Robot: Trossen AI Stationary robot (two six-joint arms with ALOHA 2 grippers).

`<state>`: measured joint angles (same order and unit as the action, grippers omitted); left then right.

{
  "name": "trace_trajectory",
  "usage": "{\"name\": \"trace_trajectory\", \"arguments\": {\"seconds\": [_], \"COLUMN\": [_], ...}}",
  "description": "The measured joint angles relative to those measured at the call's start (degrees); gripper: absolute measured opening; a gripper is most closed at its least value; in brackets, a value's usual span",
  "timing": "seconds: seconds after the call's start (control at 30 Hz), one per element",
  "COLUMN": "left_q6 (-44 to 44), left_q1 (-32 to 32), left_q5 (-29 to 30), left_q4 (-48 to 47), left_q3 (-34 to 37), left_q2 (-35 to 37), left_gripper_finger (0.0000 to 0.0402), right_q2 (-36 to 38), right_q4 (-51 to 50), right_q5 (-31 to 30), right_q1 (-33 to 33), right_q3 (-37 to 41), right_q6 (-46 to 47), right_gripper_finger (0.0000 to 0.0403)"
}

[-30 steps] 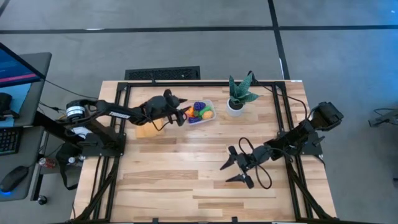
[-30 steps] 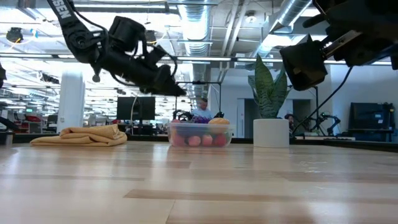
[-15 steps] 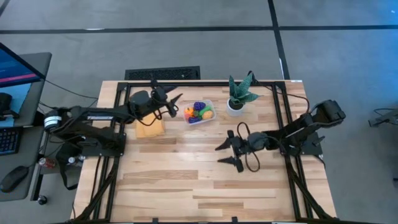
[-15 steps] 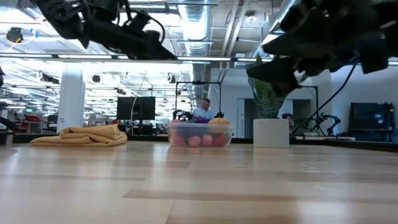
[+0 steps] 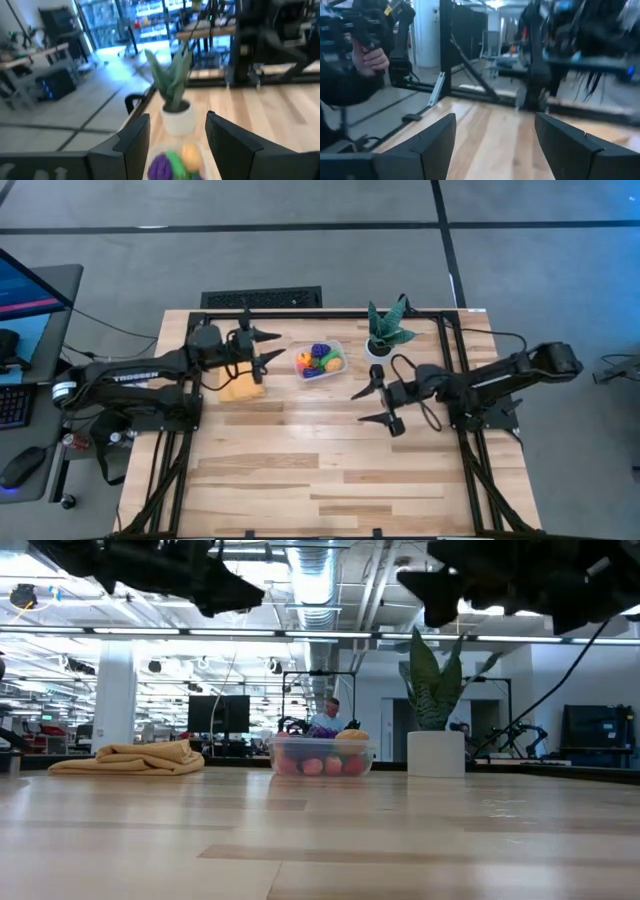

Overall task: Pick and placing Produce into tupperware
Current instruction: Return to Home Position

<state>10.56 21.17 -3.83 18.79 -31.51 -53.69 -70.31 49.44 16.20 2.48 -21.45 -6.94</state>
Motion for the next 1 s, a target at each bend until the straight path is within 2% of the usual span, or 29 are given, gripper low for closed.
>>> {"name": "trace_trajectory", "arguments": {"seconds": [0.17,0.3,0.4,0.6,0.7,0.87,1.0], "left_q6": [0.8,0.8,0.5,-1.5,-2.3,-3.3,-5.6], "left_q1": [0.0,0.0,0.0,0.0,0.0,0.0,0.0], "left_q5": [2.1,2.2,2.2,1.6,1.5,1.5,1.8], "left_q4": [-7.9,-7.9,-7.2,-7.9,-9.3,-13.1,-14.6], "left_q3": [1.1,5.2,8.4,14.3,17.0,19.8,21.5], "left_q2": [3.8,9.5,15.1,27.1,33.1,42.3,47.9], "left_gripper_finger": [0.0182,0.0182,0.0182,0.0182,0.0182,0.0182,0.0182], "right_q2": [6.5,10.6,11.8,13.5,15.6,19.6,23.1], "right_q4": [-8.5,-16.3,-17.1,-17.5,-14.1,-1.2,4.9], "right_q5": [1.7,8.6,12.1,12.5,12.5,12.5,12.3], "right_q1": [-4.2,-8.2,-9.6,-11.7,-13.3,-15.1,-16.7], "right_q3": [0.0,0.0,0.0,0.8,3.9,11.9,16.5], "right_q6": [0.2,3.7,4.1,4.4,5.2,6.6,8.1], "right_gripper_finger": [0.0265,0.0265,0.0265,0.0265,0.0265,0.0265,0.0265]}}
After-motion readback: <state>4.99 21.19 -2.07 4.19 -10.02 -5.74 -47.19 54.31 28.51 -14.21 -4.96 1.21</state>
